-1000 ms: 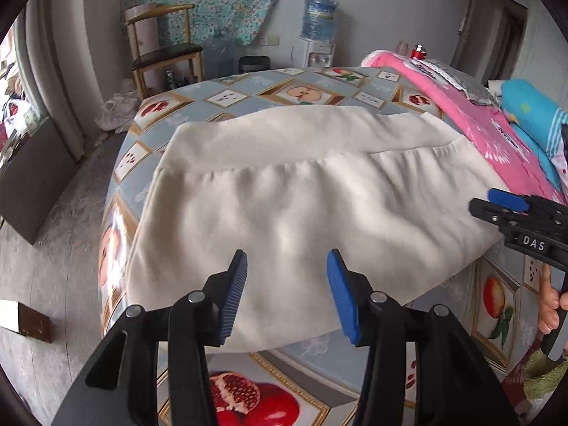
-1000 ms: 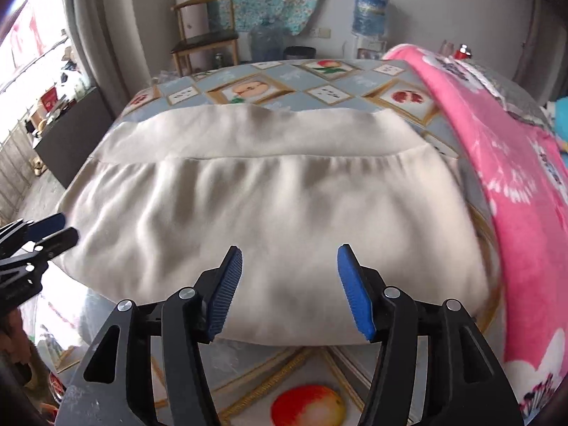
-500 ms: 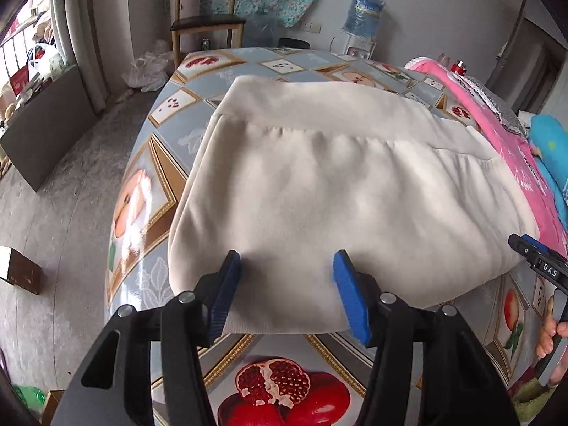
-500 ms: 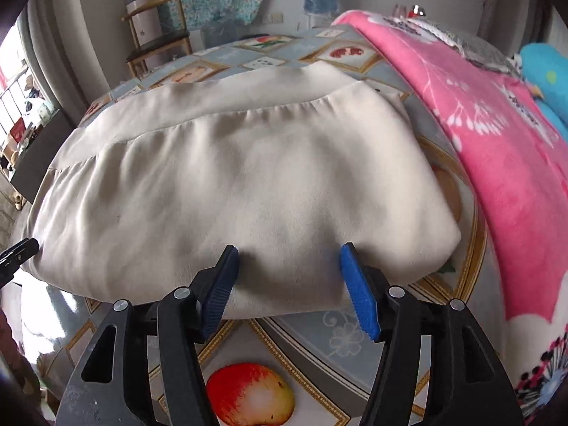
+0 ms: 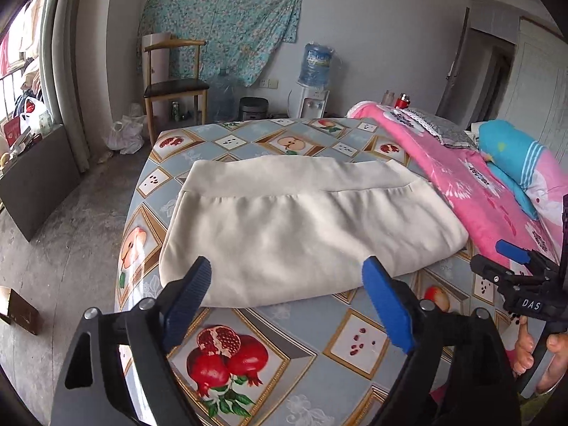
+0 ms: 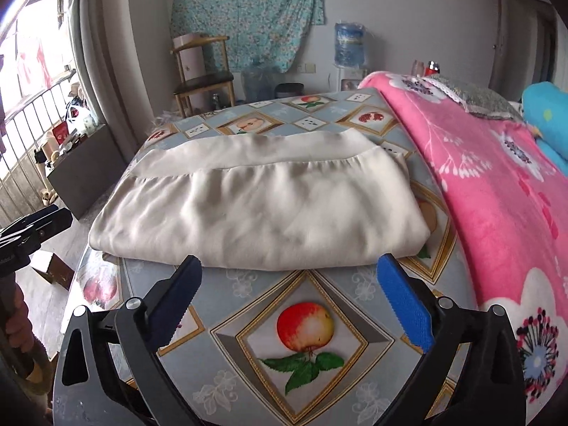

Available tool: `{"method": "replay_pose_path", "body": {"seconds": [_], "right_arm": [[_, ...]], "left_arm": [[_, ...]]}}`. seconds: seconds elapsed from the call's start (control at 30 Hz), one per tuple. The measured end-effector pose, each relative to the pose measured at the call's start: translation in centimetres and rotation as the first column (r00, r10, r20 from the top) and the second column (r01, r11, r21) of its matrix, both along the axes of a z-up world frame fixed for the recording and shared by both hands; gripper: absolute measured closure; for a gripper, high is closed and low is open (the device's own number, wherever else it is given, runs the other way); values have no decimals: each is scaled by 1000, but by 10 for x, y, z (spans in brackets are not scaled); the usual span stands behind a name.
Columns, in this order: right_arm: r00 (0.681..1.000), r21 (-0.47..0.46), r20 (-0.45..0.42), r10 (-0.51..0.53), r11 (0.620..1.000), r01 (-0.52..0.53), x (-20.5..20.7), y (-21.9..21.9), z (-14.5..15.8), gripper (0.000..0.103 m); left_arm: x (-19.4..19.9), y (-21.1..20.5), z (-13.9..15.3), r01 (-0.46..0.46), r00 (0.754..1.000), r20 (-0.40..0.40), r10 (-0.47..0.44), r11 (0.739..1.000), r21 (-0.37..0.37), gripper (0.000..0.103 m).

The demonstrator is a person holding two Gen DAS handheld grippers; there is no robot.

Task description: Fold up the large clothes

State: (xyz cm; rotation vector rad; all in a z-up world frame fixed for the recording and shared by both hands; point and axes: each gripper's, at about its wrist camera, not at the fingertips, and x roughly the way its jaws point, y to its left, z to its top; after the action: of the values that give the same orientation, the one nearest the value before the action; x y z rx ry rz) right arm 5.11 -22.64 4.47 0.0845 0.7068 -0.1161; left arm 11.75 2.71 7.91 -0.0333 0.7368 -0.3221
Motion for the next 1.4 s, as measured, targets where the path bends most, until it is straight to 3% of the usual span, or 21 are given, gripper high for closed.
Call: {"method": "replay_pose_path", "body": {"seconds": [0.07, 0.33, 0.6, 0.77, 0.93, 1.03, 1.2, 1.4], "right_arm": [[1000, -22, -9, -16, 1000, 16, -3, 5, 1, 7], [995, -133, 57, -86, 987, 93, -9, 16, 18, 7], [986, -145, 60, -153, 976, 160, -6, 13, 24, 7], [988, -70, -5, -157, 985, 156, 3, 11, 13, 7], [987, -139, -44, -152, 980, 144, 9, 24, 6, 7], [989, -133, -62, -132, 983, 123, 12, 29, 4, 7], [990, -94, -93, -106, 991, 97, 16, 33, 0, 7], [987, -80, -127, -95, 993, 86, 20, 37, -6, 7]], "left_arm": [[-8, -7, 3, -8, 1000, 12, 8, 1000, 13, 6], [-19, -26, 11, -22, 999, 33, 20, 998, 64, 5], [-14, -34, 12, -209, 977, 82, 197, 960, 185, 5], [-5, -32, 3, -203, 979, 18, 203, 963, 175, 5], [2, -31, -11, -196, 975, -79, 209, 970, 146, 5], [5, -32, -19, -219, 964, -120, 239, 963, 160, 5], [9, -42, -30, -176, 965, -153, 215, 956, 235, 5], [10, -42, -34, -171, 961, -174, 216, 956, 239, 5]]}}
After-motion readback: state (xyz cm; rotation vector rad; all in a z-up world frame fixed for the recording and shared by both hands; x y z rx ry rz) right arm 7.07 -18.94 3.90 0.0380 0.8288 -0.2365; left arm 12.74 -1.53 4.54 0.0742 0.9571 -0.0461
